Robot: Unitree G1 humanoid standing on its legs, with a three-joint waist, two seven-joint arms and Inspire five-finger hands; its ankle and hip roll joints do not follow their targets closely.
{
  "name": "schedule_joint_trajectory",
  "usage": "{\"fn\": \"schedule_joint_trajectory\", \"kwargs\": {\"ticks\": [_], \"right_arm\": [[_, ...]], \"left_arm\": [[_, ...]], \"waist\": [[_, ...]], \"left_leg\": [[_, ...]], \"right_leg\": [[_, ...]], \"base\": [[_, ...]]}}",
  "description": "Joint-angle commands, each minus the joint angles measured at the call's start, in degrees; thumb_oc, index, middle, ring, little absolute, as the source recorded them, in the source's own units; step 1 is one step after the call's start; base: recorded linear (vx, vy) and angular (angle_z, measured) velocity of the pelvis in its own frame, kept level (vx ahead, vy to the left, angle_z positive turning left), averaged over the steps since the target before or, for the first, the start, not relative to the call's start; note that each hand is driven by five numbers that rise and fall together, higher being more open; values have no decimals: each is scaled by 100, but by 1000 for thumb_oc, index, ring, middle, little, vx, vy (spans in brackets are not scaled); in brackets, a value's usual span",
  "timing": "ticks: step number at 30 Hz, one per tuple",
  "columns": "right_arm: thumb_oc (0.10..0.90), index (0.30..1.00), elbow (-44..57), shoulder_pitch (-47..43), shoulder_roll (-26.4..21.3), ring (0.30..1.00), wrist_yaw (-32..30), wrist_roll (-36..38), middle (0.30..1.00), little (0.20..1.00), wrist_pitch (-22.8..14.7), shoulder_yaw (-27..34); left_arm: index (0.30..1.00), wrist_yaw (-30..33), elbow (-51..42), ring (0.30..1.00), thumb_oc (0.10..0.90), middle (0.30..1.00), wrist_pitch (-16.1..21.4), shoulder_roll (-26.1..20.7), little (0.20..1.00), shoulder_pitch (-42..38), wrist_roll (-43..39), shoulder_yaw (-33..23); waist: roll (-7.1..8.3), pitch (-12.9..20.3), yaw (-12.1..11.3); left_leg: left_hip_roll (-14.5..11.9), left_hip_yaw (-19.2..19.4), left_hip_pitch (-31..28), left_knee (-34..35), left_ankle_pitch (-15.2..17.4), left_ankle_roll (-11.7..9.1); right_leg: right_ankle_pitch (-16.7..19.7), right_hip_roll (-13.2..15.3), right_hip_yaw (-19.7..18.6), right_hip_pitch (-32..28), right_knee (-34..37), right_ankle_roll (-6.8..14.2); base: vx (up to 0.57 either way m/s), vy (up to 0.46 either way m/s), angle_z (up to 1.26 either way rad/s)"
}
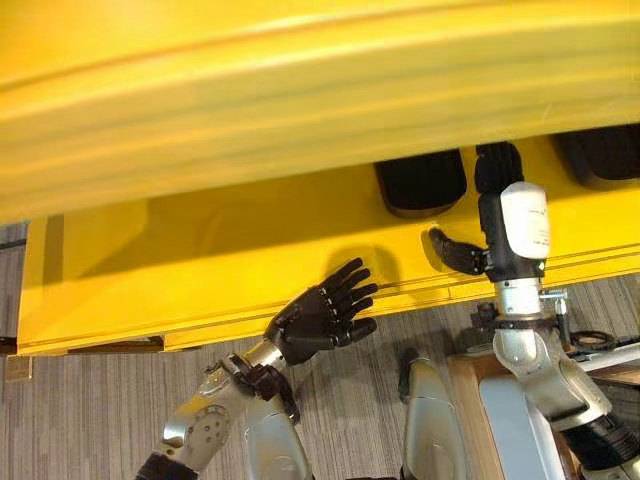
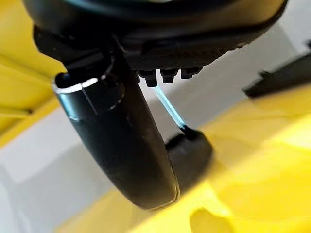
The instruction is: Move parts from the plastic box to the shelf.
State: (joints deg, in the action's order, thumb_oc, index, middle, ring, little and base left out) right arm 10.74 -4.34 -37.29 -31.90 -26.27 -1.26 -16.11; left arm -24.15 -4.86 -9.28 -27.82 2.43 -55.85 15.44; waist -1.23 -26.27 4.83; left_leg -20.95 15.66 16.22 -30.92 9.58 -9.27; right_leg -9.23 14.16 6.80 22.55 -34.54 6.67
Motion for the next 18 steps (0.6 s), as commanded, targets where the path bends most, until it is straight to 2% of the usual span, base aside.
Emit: {"fn": "schedule_joint_trajectory", "kwargs": {"ticks": [1,7,9,10,11,13,15,18], "right_arm": [[900,1000,431,-261,120,1000,-92,178,1000,1000,-725,333],[900,1000,403,149,157,1000,67,472,1000,1000,-1024,301],[900,1000,406,209,155,1000,1,500,1000,1000,-1102,309],[900,1000,283,571,198,1000,-519,457,1000,1000,-1614,553],[900,1000,267,590,201,1000,-576,451,1000,1000,-1599,563],[900,1000,-80,747,227,1000,-960,905,1000,1000,-1225,814],[900,1000,-785,817,261,1000,-1426,1326,1000,1000,-1314,1197],[900,1000,-1630,996,484,1000,-1789,1841,1000,1000,-1339,1853]], "left_arm": [[1000,-525,-302,1000,900,1000,747,189,1000,-14,-26,-34],[1000,-541,-226,1000,900,1000,937,299,1000,99,-44,-84],[1000,-538,-201,1000,900,1000,1027,311,1000,117,-30,-89],[1000,-450,-112,1000,900,1000,1401,387,1000,243,3,-244],[1000,-445,-106,1000,900,1000,1406,390,1000,254,-10,-249],[1000,-380,-23,1000,900,1000,1591,452,1000,348,-196,-380],[1000,-134,100,1000,900,1000,1819,491,1000,427,-192,-535],[1000,192,359,1000,900,1000,2019,533,1000,506,-323,-798]], "waist": [[89,712,147],[49,994,251],[45,1041,271],[57,1228,338],[57,1234,336],[88,1329,354],[111,1404,363],[140,1470,351]], "left_leg": [[293,307,-388,687,-96,480],[473,493,-1007,1677,-530,439],[499,509,-1083,1820,-604,422],[523,622,-1380,2326,-894,378],[523,630,-1404,2357,-911,375],[476,692,-1519,2572,-1023,329],[460,734,-1666,2806,-1137,273],[509,777,-1843,3072,-1233,244]], "right_leg": [[-747,-245,244,-458,-329,-91],[-317,-446,264,-1113,887,-55],[-251,-471,252,-1211,1071,-54],[58,-488,254,-1520,1698,-26],[76,-489,256,-1544,1733,-24],[212,-451,290,-1669,2012,12],[348,-414,344,-1827,2279,61],[516,-315,460,-2017,2560,144]], "base": [[47,31,-14],[44,34,-17],[76,97,-3],[104,162,-9],[99,194,-6],[28,120,-4],[29,141,-7],[19,156,3]]}}
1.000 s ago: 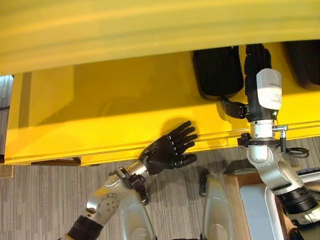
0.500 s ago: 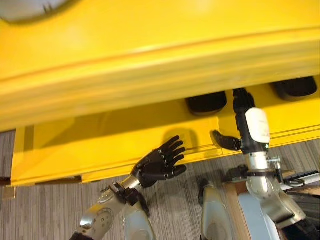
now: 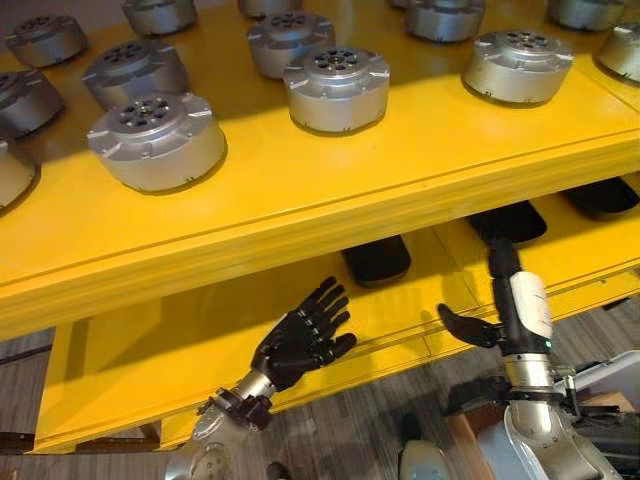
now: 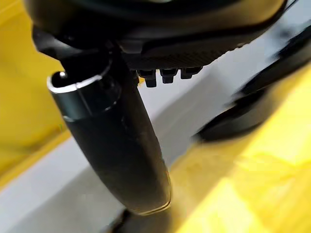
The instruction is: Move parts from the plastic box to the shelf.
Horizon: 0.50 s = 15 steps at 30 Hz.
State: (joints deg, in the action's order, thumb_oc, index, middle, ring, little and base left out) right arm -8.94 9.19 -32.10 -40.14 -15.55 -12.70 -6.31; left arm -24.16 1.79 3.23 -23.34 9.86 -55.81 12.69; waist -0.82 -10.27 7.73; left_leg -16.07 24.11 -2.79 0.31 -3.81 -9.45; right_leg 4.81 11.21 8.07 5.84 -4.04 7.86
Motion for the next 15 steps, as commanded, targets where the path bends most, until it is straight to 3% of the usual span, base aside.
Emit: {"fn": "schedule_joint_trajectory", "kwargs": {"ticks": [1,6,12,15], "right_arm": [[900,1000,71,-301,75,1000,-1029,967,1000,1000,-146,1098],[900,1000,-939,13,451,1000,-724,1906,1000,1000,211,2008],[900,1000,-1355,-70,604,1000,-763,2274,1000,1000,715,1940],[900,1000,-1414,-146,615,1000,-832,2297,1000,1000,782,1906]], "left_arm": [[1000,225,-277,1000,900,1000,763,106,1000,-196,-371,-636],[1000,59,-268,1000,900,1000,581,99,1000,25,-50,-1112],[1000,189,-220,1000,900,1000,548,66,1000,-240,110,-994],[1000,233,-199,1000,900,1000,572,24,1000,-393,224,-899]], "waist": [[107,-112,39],[182,-42,-126],[337,0,-226],[377,-7,-242]], "left_leg": [[53,-68,5,4,99,266],[316,31,-230,260,98,384],[561,95,-235,398,118,567],[607,97,-218,414,140,614]], "right_leg": [[-826,12,366,-407,-402,51],[-446,265,575,-640,-43,286],[-96,459,605,-662,177,505],[62,531,618,-638,220,528]], "base": [[22,146,11],[49,189,5],[10,191,10],[4,136,0]]}}
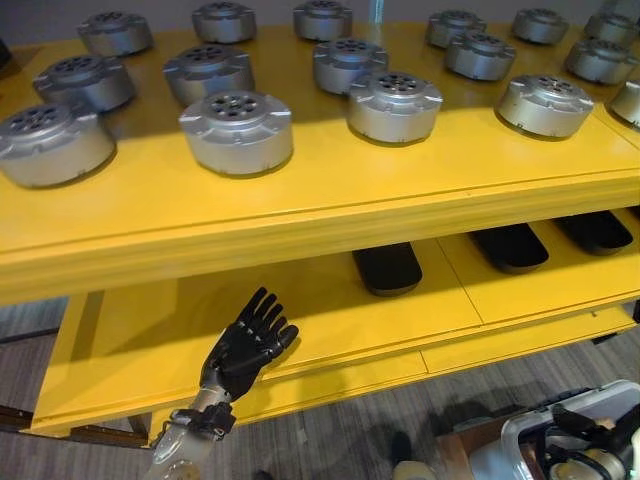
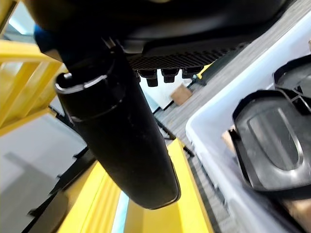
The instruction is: Move parts from the plastic box to the shelf.
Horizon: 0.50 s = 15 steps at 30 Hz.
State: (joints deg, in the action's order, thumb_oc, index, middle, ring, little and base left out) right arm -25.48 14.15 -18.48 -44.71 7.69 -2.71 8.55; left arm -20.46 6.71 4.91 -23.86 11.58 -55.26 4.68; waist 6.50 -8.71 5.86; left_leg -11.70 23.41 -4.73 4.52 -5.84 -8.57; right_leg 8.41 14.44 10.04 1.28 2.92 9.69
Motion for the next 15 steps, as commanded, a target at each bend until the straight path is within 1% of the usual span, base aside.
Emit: {"fn": "schedule_joint_trajectory", "kwargs": {"ticks": [1,2,3,4,5,6,7,8,9,10,11,12,13,15], "right_arm": [[900,1000,262,-637,-745,1000,-391,-56,1000,1000,-160,420],[900,1000,277,-624,-744,1000,-385,-65,1000,1000,-128,430],[900,1000,273,-593,-708,1000,-351,102,1000,1000,34,435],[900,1000,230,-588,-682,1000,-323,136,1000,1000,28,444],[900,1000,80,-662,-650,1000,-229,90,1000,1000,1,404],[900,1000,13,-703,-682,1000,-123,96,1000,1000,-22,357],[900,1000,-28,-728,-702,1000,-45,99,1000,1000,-47,330],[900,1000,-70,-764,-736,1000,115,132,1000,1000,-62,290],[900,1000,-113,-820,-793,1000,497,198,1000,1000,-43,192],[900,1000,-161,-832,-829,1000,574,193,1000,1000,-53,60],[900,1000,-178,-826,-840,1000,583,218,1000,1000,-78,42],[900,1000,-224,-812,-877,1000,628,355,1000,1000,-148,28],[900,1000,-278,-800,-917,1000,706,450,1000,1000,-209,51],[900,1000,-378,-830,-1022,1000,990,454,1000,1000,-319,153]], "left_arm": [[1000,-110,-711,1000,900,1000,404,45,1000,-592,216,-84],[1000,-100,-721,1000,900,1000,400,31,1000,-615,248,-81],[1000,16,-767,1000,900,1000,453,0,1000,-718,242,-46],[1000,62,-792,1000,900,1000,476,-18,1000,-751,258,-40],[1000,168,-842,1000,900,1000,535,-54,1000,-808,354,-27],[1000,204,-858,1000,900,1000,581,-62,1000,-774,387,-56],[1000,210,-864,1000,900,1000,602,-61,1000,-745,370,-67],[1000,207,-885,1000,900,1000,590,-67,1000,-711,260,-82],[1000,118,-944,1000,900,1000,487,-96,1000,-679,-51,-129],[1000,-225,-921,1000,900,1000,407,-125,1000,-696,-145,-166],[1000,-289,-920,1000,900,1000,411,-128,1000,-706,-122,-171],[1000,-404,-952,1000,900,1000,435,-148,1000,-728,-94,-154],[1000,-489,-994,1000,900,1000,441,-158,1000,-741,-134,-145],[1000,-467,-1128,1000,900,1000,502,-208,1000,-749,-303,-123]], "waist": [[-338,-177,-56],[-323,-184,-53],[-273,-213,-41],[-270,-222,-60],[-237,-307,-163],[-222,-334,-229],[-214,-339,-263],[-210,-344,-305],[-220,-342,-362],[-219,-329,-379],[-219,-324,-383],[-222,-316,-398],[-230,-308,-412],[-254,-268,-449]], "left_leg": [[181,188,-23,-3,352,539],[187,217,-29,0,358,544],[180,358,-56,18,393,520],[159,368,-109,22,509,457],[76,677,-161,19,540,396],[63,840,-193,14,527,392],[65,919,-208,11,523,401],[78,1001,-208,5,517,428],[129,1065,-159,-8,521,513],[210,1009,-62,-52,537,641],[212,996,-17,-92,545,672],[188,978,110,-228,570,744],[167,978,199,-349,611,797],[126,1034,384,-684,754,894]], "right_leg": [[-212,244,438,-168,-442,362],[-133,277,460,-156,-404,378],[278,450,576,-19,-223,461],[382,507,657,3,-151,531],[602,578,1131,170,-184,531],[550,548,1390,181,-286,531],[519,532,1516,184,-345,531],[452,522,1660,194,-477,531],[245,522,1754,275,-874,476],[10,490,1637,327,-1298,396],[-84,480,1607,339,-1440,358],[-327,437,1558,342,-1755,239],[-490,425,1536,336,-2030,151],[-860,423,1512,201,-2494,30]], "base": [[6,136,-5],[-10,199,-6],[14,170,-9],[-97,154,-31],[-136,61,-59],[-199,45,-69],[-147,54,-152],[-200,81,-180],[-262,78,-181],[-231,47,-89],[-203,-12,-59],[-172,-43,-52],[-229,-79,-28],[-269,-194,-67]]}}
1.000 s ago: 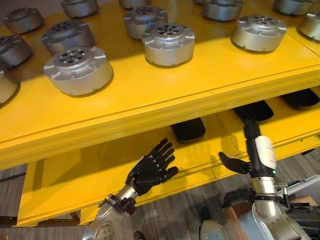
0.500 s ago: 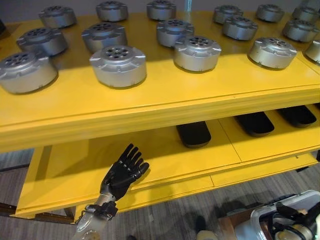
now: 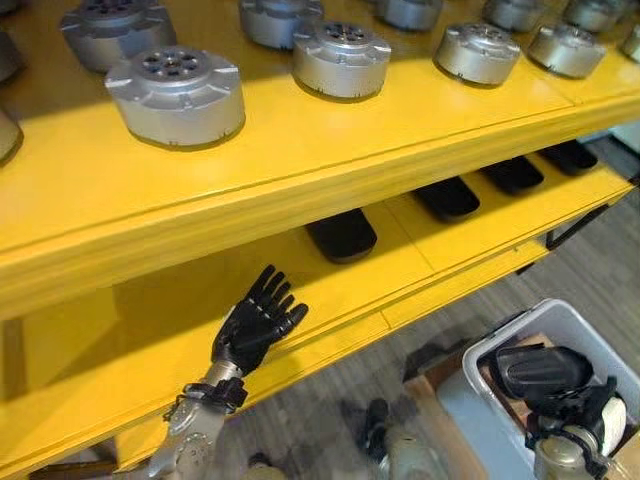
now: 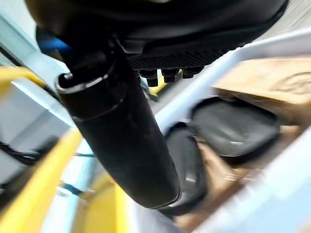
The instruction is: Move parts from the plastic box to the shelf.
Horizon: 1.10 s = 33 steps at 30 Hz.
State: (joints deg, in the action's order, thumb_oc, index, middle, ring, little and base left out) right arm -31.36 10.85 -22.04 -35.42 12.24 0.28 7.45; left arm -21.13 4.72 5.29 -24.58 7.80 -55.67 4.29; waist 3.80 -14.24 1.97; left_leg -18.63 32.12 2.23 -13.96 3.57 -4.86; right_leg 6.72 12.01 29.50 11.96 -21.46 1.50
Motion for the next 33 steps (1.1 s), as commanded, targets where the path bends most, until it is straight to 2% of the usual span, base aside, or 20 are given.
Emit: {"fn": "schedule_joint_trajectory", "kwargs": {"ticks": [1,4,5,6,7,9,11,14,21,24,33], "right_arm": [[900,1000,214,-626,-721,1000,229,-9,1000,1000,-553,199],[900,1000,236,-795,-742,1000,238,-28,1000,1000,-463,81],[900,1000,270,-811,-731,1000,252,-32,1000,1000,-450,42],[900,1000,352,-794,-744,1000,313,-151,1000,1000,-461,5],[900,1000,385,-778,-752,1000,343,-192,1000,1000,-466,5],[900,1000,556,-676,-943,1000,452,-437,1000,1000,-454,113],[900,1000,637,-672,-1103,1000,510,-514,1000,1000,-409,197],[900,1000,689,-730,-1207,1000,524,-501,1000,1000,-336,237],[900,1000,893,-713,-1149,1000,303,-633,1000,1000,-143,346],[900,1000,945,-678,-1091,1000,360,-687,1000,1000,-173,334],[900,1000,1468,-577,-1074,1000,543,-1147,1000,1000,-457,88]], "left_arm": [[1000,-339,-990,1000,900,1000,532,-165,1000,-370,-286,-66],[1000,-145,-1024,1000,900,1000,518,-220,1000,-392,-335,-70],[1000,-81,-979,1000,900,1000,549,-214,1000,-360,-342,-88],[1000,7,-958,1000,900,1000,626,-188,1000,-306,-379,-117],[1000,10,-947,1000,900,1000,644,-166,1000,-283,-393,-126],[1000,93,-914,1000,900,1000,614,-9,1000,-216,-677,-175],[1000,99,-881,1000,900,1000,566,154,1000,-210,-671,-168],[1000,101,-908,1000,900,1000,414,303,1000,-171,-617,-139],[1000,78,-829,1000,900,1000,162,372,1000,-195,-666,-47],[1000,128,-855,1000,900,1000,-74,367,1000,-268,-752,51],[1000,251,-948,1000,900,1000,-163,328,1000,-392,-739,204]], "waist": [[31,325,-97],[100,353,-125],[180,356,-148],[261,345,-149],[281,342,-151],[274,304,-96],[254,278,-29],[183,268,30],[40,333,267],[4,348,353],[-62,398,574]], "left_leg": [[759,237,-174,942,-82,598],[574,351,18,691,-57,563],[378,379,183,513,-144,445],[156,403,333,337,-250,302],[85,402,371,297,-294,250],[-201,353,394,355,-583,-29],[-303,365,294,496,-732,-163],[-294,382,111,727,-877,-266],[-99,501,-193,963,-823,-229],[-7,536,-264,962,-746,-178],[183,572,-417,1006,-588,-59]], "right_leg": [[-903,637,-488,-1026,-258,793],[-1246,420,-479,-1238,-64,694],[-1459,217,-398,-1514,348,668],[-1488,59,-363,-1755,768,684],[-1470,14,-360,-1822,899,687],[-1307,-94,-406,-1974,1357,678],[-1177,-146,-412,-1978,1592,661],[-1025,-139,-416,-1898,1732,671],[-846,-43,-561,-1696,1831,717],[-791,2,-615,-1622,1829,739],[-738,33,-773,-1452,1788,759]], "base": [[-296,-336,-150],[-163,-349,-77],[-113,-444,-45],[-122,-457,-46],[-121,-378,-97],[-127,-351,-93],[-98,-214,-47],[-56,-28,-63],[-16,43,-25],[-9,38,-6],[-15,-20,-7]]}}
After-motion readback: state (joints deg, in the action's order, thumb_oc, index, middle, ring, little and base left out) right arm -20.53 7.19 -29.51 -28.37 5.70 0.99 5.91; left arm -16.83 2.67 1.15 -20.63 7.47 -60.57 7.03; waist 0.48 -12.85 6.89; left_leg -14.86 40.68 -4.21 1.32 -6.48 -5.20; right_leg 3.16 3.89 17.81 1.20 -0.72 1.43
